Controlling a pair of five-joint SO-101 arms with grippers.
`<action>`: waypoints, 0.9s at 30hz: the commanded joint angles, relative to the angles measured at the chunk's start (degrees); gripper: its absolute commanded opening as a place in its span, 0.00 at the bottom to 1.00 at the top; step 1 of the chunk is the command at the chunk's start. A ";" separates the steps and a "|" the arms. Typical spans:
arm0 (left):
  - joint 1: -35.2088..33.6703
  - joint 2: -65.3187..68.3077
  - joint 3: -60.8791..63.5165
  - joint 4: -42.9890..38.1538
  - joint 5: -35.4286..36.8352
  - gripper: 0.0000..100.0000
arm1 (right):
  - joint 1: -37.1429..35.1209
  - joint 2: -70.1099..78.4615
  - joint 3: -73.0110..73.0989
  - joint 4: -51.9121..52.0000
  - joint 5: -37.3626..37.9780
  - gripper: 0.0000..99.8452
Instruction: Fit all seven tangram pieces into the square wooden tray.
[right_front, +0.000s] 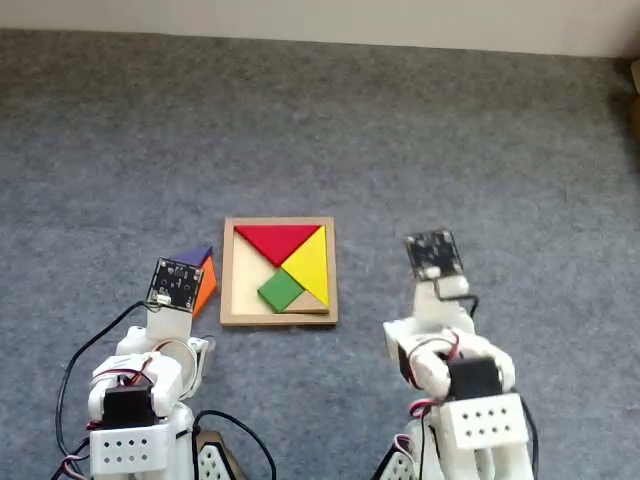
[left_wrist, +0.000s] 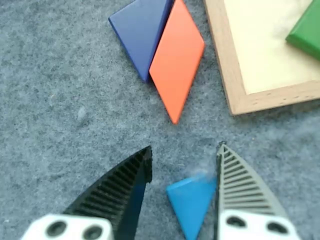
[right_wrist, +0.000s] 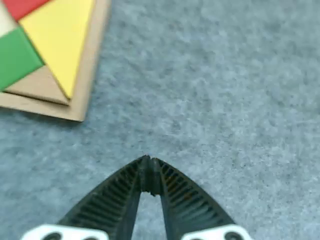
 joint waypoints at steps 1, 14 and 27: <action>1.80 -2.42 1.10 0.44 0.26 0.22 | 5.14 -10.68 10.15 -7.69 -0.09 0.01; 3.82 -2.59 -3.21 -0.35 0.26 0.22 | 5.85 -31.96 29.93 -8.22 -0.35 0.01; 1.10 -2.51 -17.80 -0.44 0.00 0.21 | 5.93 -30.99 30.37 -2.68 -0.09 0.01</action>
